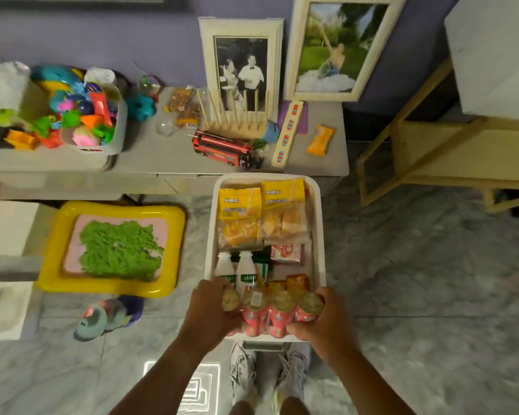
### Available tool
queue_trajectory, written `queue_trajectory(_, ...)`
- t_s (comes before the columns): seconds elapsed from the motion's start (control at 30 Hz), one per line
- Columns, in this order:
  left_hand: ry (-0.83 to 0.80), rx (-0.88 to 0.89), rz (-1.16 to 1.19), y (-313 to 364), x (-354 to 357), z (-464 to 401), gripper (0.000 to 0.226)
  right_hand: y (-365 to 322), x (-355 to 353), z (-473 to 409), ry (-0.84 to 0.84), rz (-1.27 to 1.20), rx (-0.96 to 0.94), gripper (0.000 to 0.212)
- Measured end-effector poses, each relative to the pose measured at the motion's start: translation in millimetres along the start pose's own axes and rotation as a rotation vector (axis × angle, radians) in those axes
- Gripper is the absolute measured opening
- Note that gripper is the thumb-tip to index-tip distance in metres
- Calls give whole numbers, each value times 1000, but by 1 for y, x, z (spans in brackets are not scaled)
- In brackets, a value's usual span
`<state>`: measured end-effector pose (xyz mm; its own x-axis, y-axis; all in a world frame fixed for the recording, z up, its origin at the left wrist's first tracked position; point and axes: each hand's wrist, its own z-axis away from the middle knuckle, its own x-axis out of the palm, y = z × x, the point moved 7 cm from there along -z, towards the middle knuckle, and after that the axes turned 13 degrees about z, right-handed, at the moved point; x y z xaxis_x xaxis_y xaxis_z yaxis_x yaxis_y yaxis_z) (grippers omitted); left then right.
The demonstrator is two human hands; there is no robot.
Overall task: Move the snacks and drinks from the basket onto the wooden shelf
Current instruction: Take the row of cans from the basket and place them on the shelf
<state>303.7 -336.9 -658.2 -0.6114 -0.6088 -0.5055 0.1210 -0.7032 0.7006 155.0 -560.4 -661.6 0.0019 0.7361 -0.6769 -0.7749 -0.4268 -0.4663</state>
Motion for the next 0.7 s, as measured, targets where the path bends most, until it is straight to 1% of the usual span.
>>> queue_trajectory(0.1, -30, 99, 20, 31, -9, 9, 65, -6, -26, 17, 104, -61, -19, 66)
queue_trajectory(0.2, -34, 199, 48, 88, -22, 12, 70, -24, -83, 28, 251, -127, -50, 61)
queue_trajectory(0.3, -49, 341, 134, 178, -32, 11, 69, -43, -164, 38, 406, -166, -115, 57)
queue_trajectory(0.37, -62, 432, 191, 247, -33, 11, 67, -49, -225, 45, 526, -178, -168, 60)
queue_trajectory(0.47, -68, 547, 212, 348, -23, 12, 64, -48, -316, 52, 669, -136, -233, 65)
queue_trajectory(0.6, -57, 668, 230, 471, 11, 25, 61, -20, -429, 60, 861, -151, -280, 68)
queue_trajectory(0.7, -47, 740, 227, 544, 55, 33, 55, 22, -498, 59, 927, -156, -270, 71)
